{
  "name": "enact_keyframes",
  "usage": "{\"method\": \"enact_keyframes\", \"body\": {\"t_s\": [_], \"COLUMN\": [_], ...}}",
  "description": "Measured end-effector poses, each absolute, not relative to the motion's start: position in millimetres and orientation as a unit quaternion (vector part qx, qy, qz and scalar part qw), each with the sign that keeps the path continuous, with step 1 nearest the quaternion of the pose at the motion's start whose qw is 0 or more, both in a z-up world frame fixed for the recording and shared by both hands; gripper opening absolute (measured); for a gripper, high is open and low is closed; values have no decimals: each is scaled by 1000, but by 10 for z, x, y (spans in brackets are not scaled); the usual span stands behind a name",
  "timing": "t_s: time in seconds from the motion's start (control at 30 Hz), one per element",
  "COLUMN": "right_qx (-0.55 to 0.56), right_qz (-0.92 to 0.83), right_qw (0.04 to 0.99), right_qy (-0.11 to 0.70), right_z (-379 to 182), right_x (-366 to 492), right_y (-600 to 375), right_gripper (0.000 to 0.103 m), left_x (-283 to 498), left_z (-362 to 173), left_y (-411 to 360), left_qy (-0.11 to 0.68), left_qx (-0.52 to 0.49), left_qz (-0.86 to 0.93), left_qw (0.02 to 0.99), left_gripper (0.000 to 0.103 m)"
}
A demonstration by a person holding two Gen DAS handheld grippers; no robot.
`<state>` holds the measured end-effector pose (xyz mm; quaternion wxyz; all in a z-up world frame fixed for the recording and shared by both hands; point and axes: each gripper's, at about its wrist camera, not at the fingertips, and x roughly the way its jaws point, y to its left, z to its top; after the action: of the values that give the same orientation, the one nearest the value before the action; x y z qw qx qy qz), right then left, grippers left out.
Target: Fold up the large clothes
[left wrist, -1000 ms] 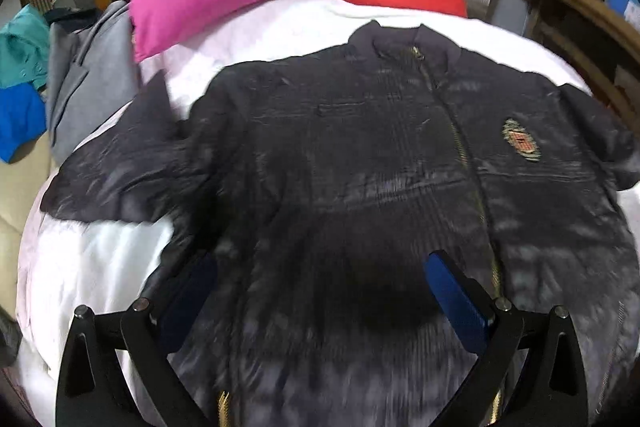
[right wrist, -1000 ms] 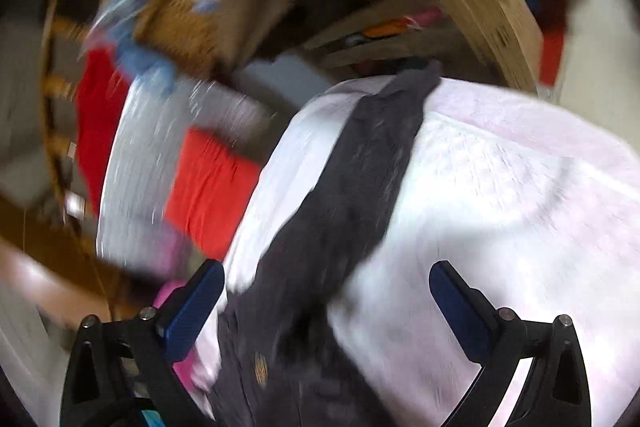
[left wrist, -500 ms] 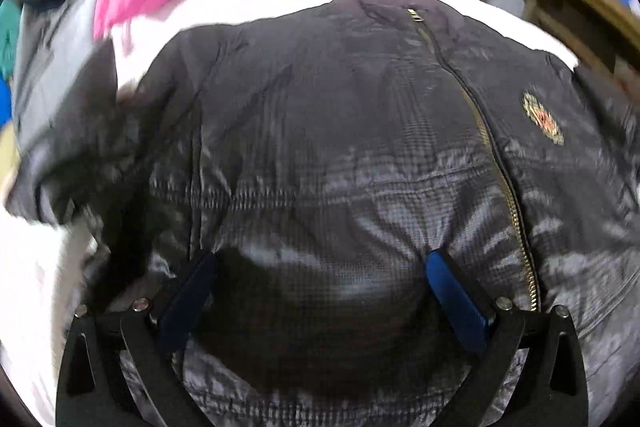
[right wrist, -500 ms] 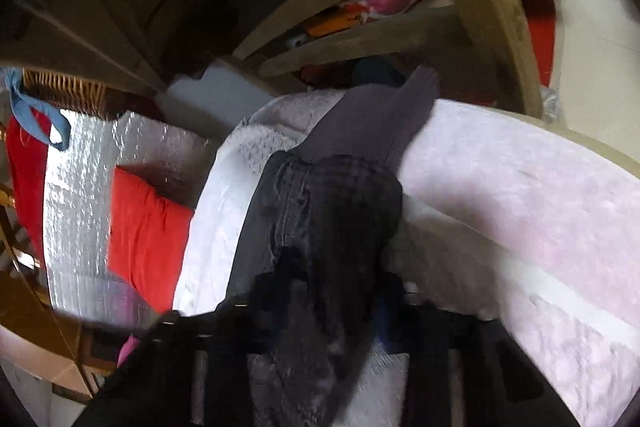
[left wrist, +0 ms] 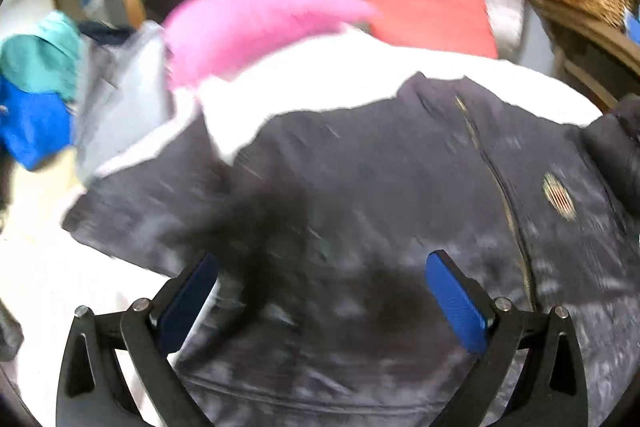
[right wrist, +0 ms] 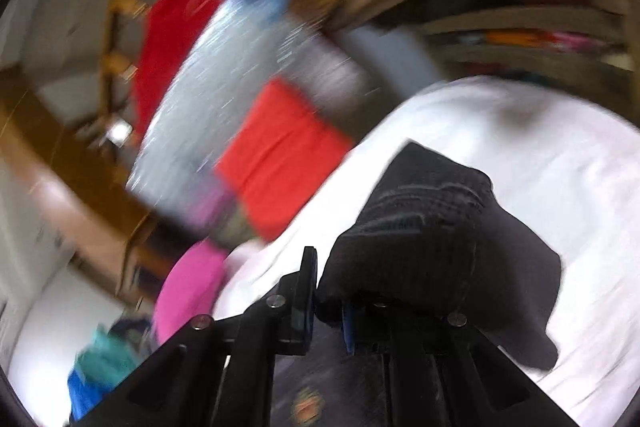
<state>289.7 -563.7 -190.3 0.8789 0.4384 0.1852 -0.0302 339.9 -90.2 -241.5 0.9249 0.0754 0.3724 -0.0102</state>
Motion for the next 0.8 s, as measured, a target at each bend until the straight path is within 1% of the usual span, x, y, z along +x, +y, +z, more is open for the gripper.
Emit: {"method": "enact_keyframes", "body": {"t_s": [0.2, 0.3, 0.43, 0.5, 0.53, 0.57, 0.6, 0.7, 0.8], "right_qx": [381, 367, 337, 318, 316, 317, 320, 321, 329], "right_qz": [95, 139, 190, 209, 214, 215, 214, 220, 241], "right_qw": [888, 878, 856, 838, 828, 820, 811, 810, 814], "right_qy": [240, 276, 343, 390, 412, 425, 441, 439, 414], "right_z": [-1785, -1970, -2197, -2364, -2441, -2508, -2563, -2575, -2370], "right_x": [3042, 3174, 3324, 3432, 3444, 3390, 3386, 3207, 3015], "right_y": [-4210, -3690, -3042, -2775, -2697, -2686, -2634, -2690, -2829], "right_gripper": [12, 12, 14, 24, 49, 81, 85, 85, 85], "left_x": [3279, 3217, 3231, 3252, 3261, 3267, 3280, 3229, 3208], "left_z": [-2077, -2002, -2022, -2065, -2068, -2072, -2075, -2062, -2049], "left_y": [-504, -304, -101, -35, 7, 38, 59, 61, 18], "left_qy": [338, 325, 318, 321, 323, 324, 324, 321, 314], "left_qx": [28, 8, -4, -9, -14, -18, -22, -27, -22], "left_qz": [-2, 6, 20, 26, 27, 28, 29, 28, 27], "left_qw": [941, 946, 948, 947, 946, 945, 945, 946, 949], "left_gripper": [103, 103, 103, 103, 103, 103, 103, 103, 103]}}
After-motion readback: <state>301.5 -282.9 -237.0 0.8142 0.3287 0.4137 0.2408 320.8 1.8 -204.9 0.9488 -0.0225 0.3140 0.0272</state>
